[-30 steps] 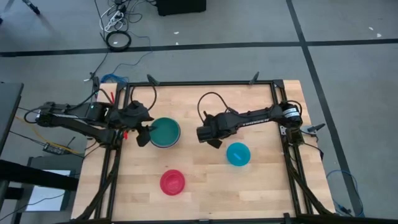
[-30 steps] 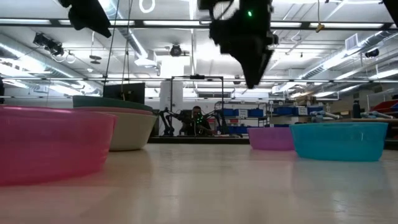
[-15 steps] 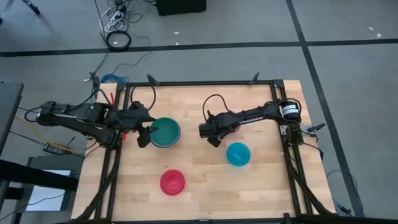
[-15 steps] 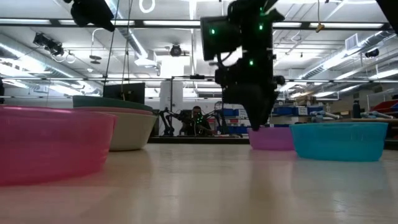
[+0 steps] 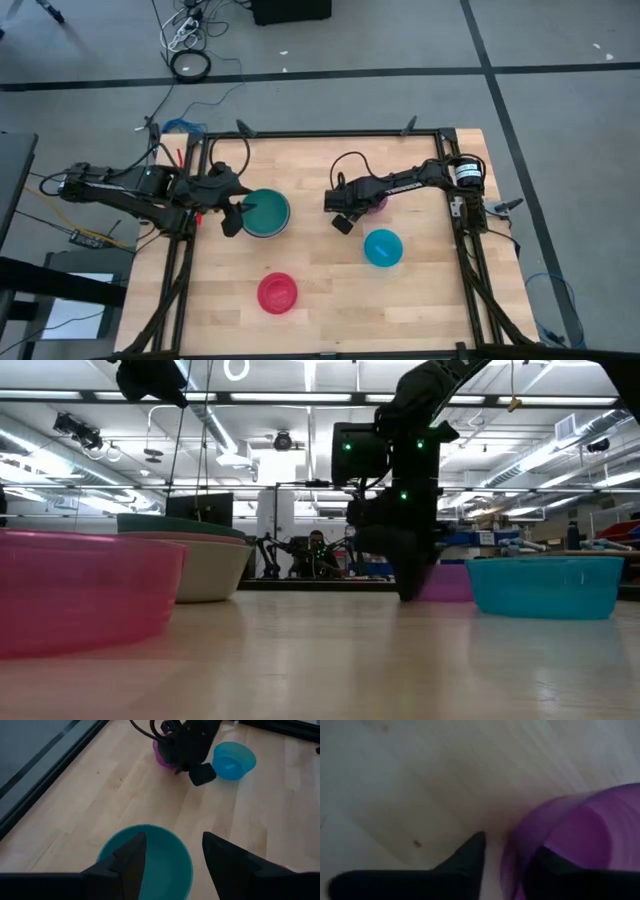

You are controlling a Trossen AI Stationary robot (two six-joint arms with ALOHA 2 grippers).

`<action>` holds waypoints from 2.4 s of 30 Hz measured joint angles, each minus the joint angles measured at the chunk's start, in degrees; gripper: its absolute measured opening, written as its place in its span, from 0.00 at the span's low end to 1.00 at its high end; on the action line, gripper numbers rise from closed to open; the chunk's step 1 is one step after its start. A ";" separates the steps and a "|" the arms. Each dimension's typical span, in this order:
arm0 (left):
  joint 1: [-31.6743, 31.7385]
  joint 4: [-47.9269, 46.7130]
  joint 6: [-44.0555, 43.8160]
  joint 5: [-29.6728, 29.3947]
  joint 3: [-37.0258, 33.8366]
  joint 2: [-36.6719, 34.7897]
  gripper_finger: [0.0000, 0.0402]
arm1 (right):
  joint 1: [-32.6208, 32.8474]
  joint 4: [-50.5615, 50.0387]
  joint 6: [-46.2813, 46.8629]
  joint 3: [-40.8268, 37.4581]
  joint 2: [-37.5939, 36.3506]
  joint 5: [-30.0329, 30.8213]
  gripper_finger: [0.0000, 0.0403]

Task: Nest bowls inside each other
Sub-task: Stack the violet bowl on top of the green bowl, then stack the red bowl on top of the violet bowl

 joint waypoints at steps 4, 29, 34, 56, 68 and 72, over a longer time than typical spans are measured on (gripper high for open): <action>0.02 1.01 0.04 -0.92 0.00 0.00 0.51 | 0.16 -0.09 -3.66 0.76 -0.11 0.12 0.03; 0.02 29.52 12.07 -2.61 0.00 0.00 0.51 | 8.61 41.90 -21.18 21.02 2.82 -6.45 0.00; 0.02 30.88 12.11 -2.60 0.02 0.00 0.51 | 7.35 45.89 -20.73 20.72 7.76 -9.48 0.00; 0.02 24.16 10.21 -1.13 0.04 -0.34 0.51 | 6.76 44.78 -18.73 20.79 8.77 -10.70 0.40; -3.93 -2.69 -8.78 22.18 -0.11 0.89 0.51 | 12.98 -1.40 -19.61 20.83 -6.60 17.21 0.39; -7.89 -0.54 -9.46 21.73 -2.73 4.31 0.51 | 16.30 -15.30 -10.69 20.83 -12.06 25.18 0.39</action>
